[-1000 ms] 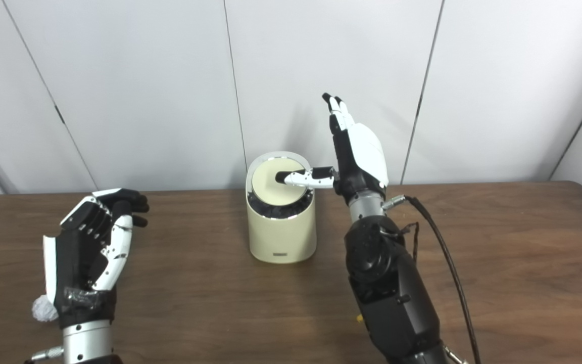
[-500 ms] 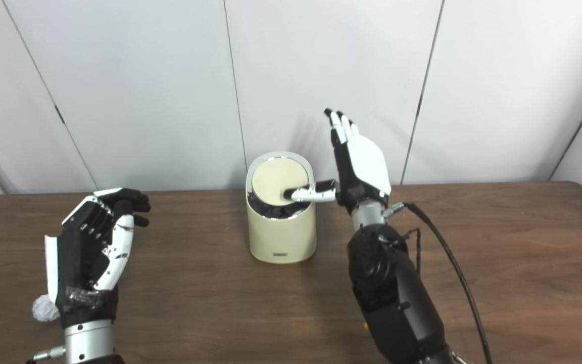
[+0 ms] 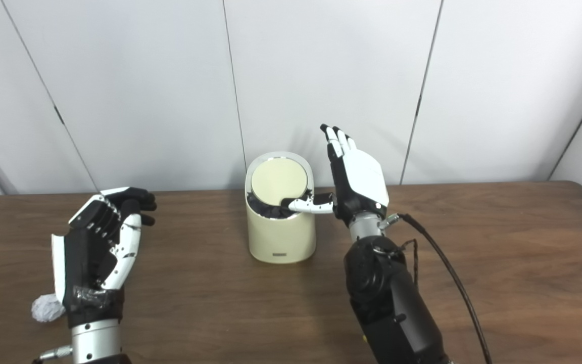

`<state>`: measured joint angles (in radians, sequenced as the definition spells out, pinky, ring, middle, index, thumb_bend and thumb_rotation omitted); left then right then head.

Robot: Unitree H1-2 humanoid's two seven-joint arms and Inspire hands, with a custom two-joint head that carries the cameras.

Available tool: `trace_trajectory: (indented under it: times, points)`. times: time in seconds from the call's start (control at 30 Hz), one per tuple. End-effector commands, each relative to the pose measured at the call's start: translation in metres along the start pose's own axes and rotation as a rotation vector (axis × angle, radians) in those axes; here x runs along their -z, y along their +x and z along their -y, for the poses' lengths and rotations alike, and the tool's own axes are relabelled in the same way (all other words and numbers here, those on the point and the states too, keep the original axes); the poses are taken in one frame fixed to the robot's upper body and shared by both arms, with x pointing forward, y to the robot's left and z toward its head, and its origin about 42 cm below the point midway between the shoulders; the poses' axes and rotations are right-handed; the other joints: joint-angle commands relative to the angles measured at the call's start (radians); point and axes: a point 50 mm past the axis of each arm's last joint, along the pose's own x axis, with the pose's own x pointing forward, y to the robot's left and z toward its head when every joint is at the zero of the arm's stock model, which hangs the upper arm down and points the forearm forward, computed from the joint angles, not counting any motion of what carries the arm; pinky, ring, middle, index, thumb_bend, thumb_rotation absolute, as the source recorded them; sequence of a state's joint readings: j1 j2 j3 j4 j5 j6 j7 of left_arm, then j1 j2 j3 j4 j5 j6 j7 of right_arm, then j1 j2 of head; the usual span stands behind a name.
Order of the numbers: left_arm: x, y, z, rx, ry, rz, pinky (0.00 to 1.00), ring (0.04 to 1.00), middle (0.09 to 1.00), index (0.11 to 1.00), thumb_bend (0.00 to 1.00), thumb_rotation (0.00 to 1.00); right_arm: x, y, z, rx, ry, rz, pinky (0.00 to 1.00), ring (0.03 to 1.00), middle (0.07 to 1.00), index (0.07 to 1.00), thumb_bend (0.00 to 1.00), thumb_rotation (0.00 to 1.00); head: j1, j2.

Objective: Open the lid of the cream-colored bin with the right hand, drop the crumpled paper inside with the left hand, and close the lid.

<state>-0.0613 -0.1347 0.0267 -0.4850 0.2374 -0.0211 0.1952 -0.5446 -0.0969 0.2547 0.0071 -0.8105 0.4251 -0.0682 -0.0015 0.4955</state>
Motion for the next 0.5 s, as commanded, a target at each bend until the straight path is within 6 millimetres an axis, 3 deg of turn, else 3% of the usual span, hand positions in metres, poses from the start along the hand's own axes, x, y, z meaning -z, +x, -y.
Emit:
trace_trajectory:
  times: [0.0, 0.17, 0.47]
  points:
    - [-0.016, 0.009, 0.006, -0.009, -0.024, 0.087, 0.48, 0.574, 0.584, 0.550, 0.23, 0.33, -0.020, 0.009, 0.012, 0.043, 0.008, 0.056, 0.93, 0.972, 0.983, 0.960, 0.97, 0.34, 0.001, 0.001]
    - [-0.015, 0.010, 0.007, -0.010, -0.028, 0.090, 0.48, 0.575, 0.584, 0.547, 0.23, 0.33, -0.020, 0.013, 0.012, 0.043, 0.009, 0.058, 0.94, 0.975, 0.984, 0.964, 0.94, 0.39, -0.001, -0.003]
    - [-0.013, 0.011, 0.007, -0.007, -0.026, 0.091, 0.48, 0.577, 0.586, 0.548, 0.23, 0.33, -0.024, 0.019, 0.022, 0.047, 0.040, 0.070, 0.94, 0.984, 0.991, 0.963, 0.93, 0.39, -0.008, -0.012]
